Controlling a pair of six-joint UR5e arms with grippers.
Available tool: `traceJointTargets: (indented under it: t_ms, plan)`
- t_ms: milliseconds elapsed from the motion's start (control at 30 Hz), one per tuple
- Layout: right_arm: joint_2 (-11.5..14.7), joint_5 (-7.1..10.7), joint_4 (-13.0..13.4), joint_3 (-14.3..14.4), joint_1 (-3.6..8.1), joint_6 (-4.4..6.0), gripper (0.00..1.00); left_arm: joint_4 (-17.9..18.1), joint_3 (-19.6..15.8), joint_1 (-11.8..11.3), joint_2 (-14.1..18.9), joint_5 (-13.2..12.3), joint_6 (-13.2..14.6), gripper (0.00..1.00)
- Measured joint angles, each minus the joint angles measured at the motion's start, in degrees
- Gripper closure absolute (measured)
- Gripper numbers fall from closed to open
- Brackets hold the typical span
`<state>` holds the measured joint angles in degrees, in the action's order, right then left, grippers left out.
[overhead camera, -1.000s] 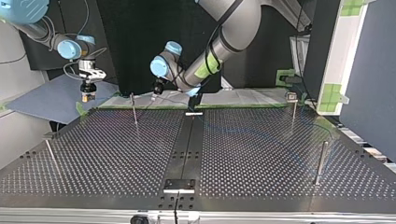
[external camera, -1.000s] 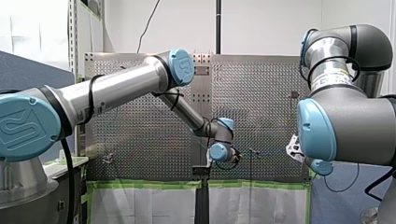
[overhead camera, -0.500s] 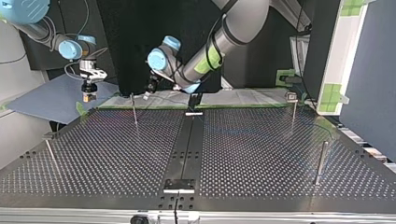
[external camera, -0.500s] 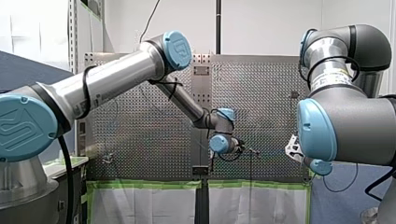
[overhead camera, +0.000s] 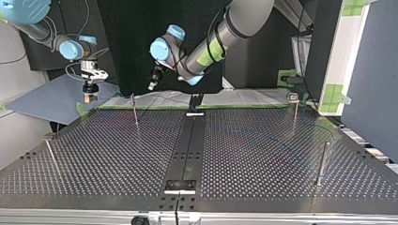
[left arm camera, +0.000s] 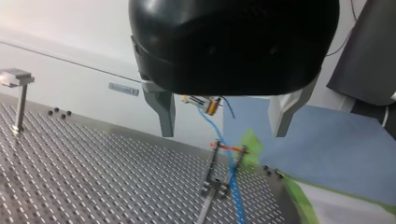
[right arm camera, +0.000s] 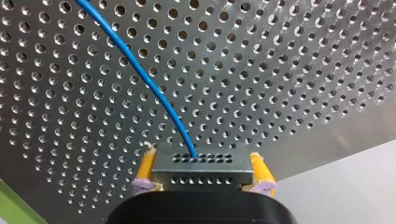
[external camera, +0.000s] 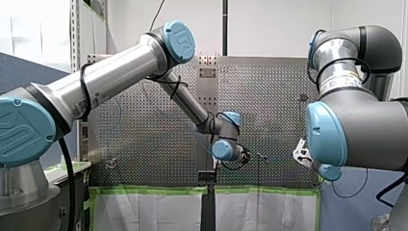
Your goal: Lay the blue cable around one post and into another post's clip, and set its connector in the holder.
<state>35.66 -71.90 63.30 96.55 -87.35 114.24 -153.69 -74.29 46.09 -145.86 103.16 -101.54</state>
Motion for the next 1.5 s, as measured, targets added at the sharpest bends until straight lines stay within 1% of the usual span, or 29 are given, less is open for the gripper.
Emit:
traceJointTargets:
  t_ms: [167, 500, 867, 1033, 1300, 1400, 1500]
  plan:
    - [0.0, 0.00, 0.0, 0.0, -0.09, 0.10, 1.00, -0.2, -0.6, 0.1, 0.0, 1.9, -0.5, 0.00]
    - [0.0, 0.00, 0.0, 0.0, -0.14, 0.29, 1.00, 0.0, -0.6, 0.2, 0.0, 2.6, -0.4, 0.00]
    - [0.0, -0.07, 0.0, 0.0, -0.47, 0.33, 1.00, 0.0, -0.7, 0.3, 0.0, 2.7, -0.6, 0.00]
    - [0.0, -0.08, 0.1, 0.0, -0.47, 0.75, 1.00, -0.1, -0.7, 0.3, 0.0, 2.7, -0.8, 0.00]
    - [0.0, -0.09, 0.0, 0.0, -0.43, 0.96, 1.00, -0.2, -0.7, -0.1, 0.0, 2.6, -0.9, 0.00]
    - [0.0, -0.10, 0.0, 0.0, -0.50, 0.91, 1.00, -0.4, -0.7, -0.2, 0.1, 2.2, -1.0, 0.00]
    - [0.0, -0.14, 0.0, 0.0, -0.55, 0.86, 1.00, -1.1, -1.0, 0.0, 0.4, 1.2, -1.0, 0.00]
